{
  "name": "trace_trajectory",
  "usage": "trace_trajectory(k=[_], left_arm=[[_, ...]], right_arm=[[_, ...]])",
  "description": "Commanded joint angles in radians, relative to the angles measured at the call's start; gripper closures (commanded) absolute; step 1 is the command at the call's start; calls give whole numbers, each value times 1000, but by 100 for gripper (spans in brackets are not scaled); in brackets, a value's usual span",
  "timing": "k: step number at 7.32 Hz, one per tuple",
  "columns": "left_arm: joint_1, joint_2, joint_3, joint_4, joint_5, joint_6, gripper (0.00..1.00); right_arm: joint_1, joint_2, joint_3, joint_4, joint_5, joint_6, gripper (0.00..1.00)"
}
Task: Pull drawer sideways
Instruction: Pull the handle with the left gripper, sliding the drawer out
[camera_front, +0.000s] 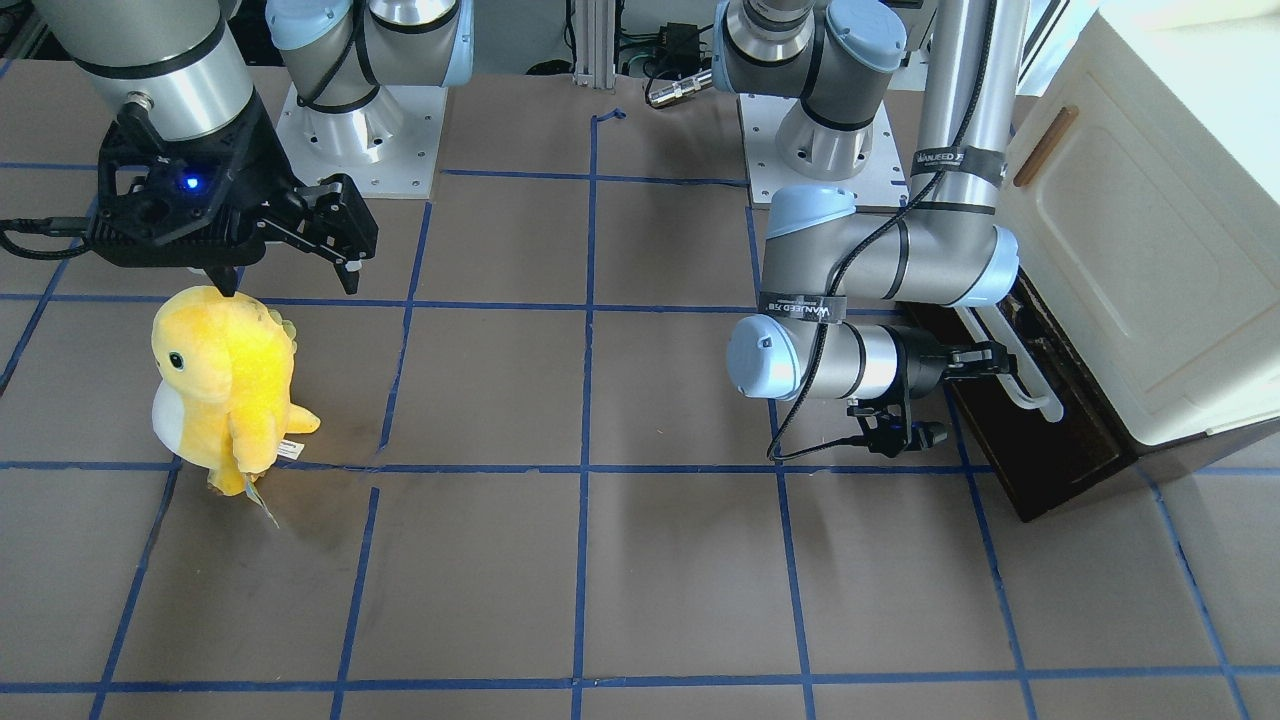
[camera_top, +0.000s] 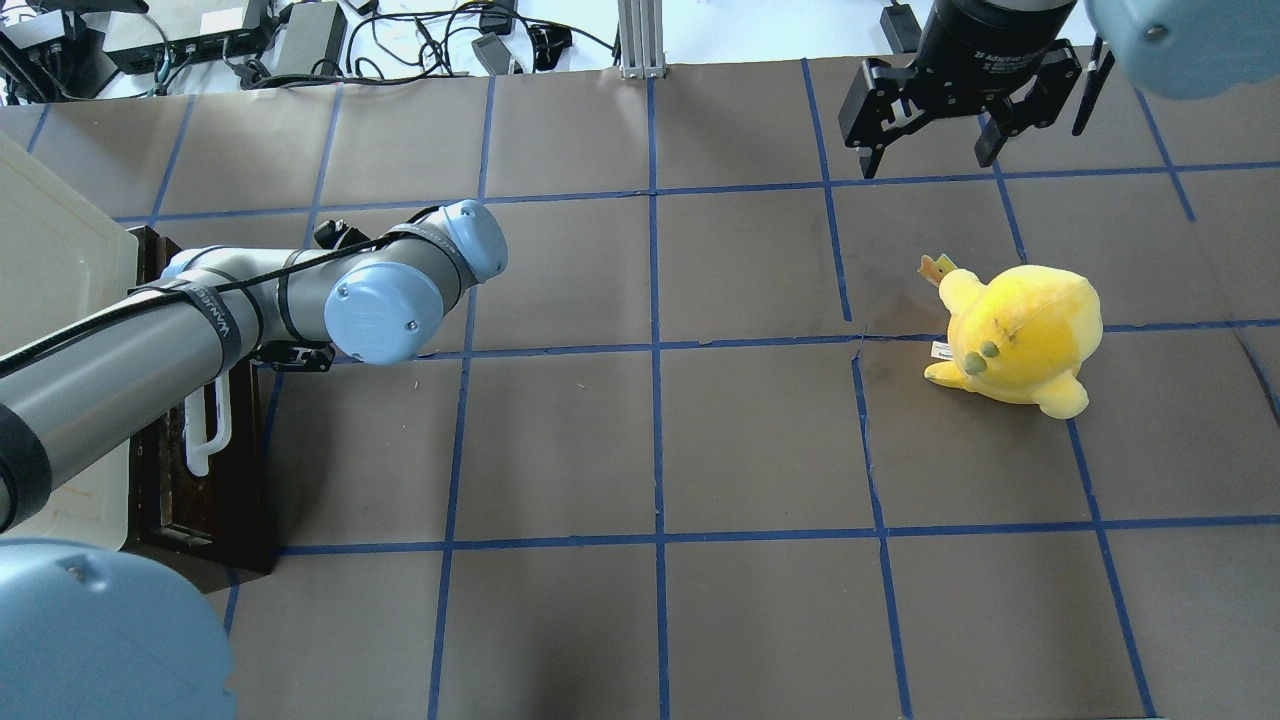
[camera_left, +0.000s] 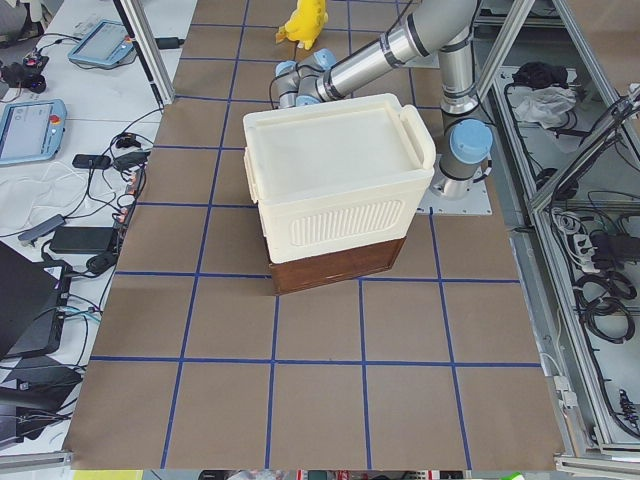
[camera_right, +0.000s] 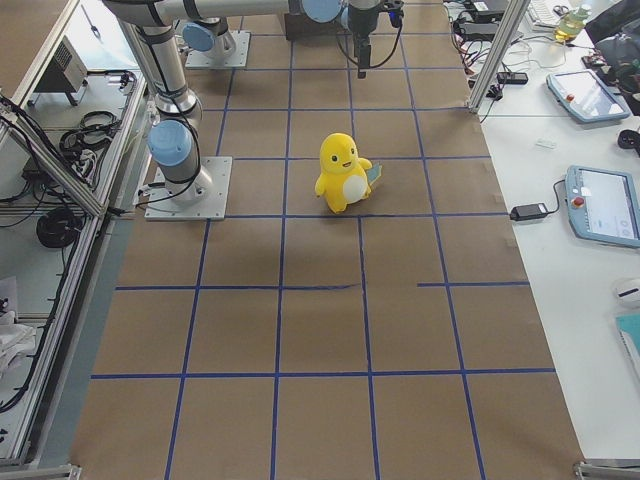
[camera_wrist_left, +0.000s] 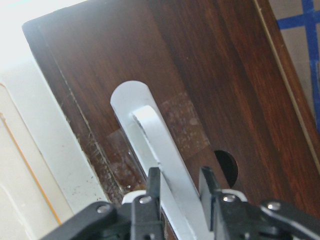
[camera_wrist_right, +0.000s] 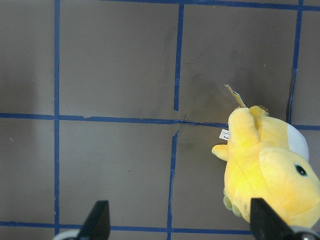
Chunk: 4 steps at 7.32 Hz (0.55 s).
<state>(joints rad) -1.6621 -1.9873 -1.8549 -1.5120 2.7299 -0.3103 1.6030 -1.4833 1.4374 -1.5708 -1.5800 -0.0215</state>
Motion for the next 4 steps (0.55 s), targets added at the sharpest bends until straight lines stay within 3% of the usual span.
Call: trace_trajectory(k=[1,4], left_arm=[[-1,-1,0,0,-2,0,80],[-2,-2,3,0,-4,2,81]], right_arm=[[0,0,0,0,0,0,0],[0,0,0,0,0,0,0]])
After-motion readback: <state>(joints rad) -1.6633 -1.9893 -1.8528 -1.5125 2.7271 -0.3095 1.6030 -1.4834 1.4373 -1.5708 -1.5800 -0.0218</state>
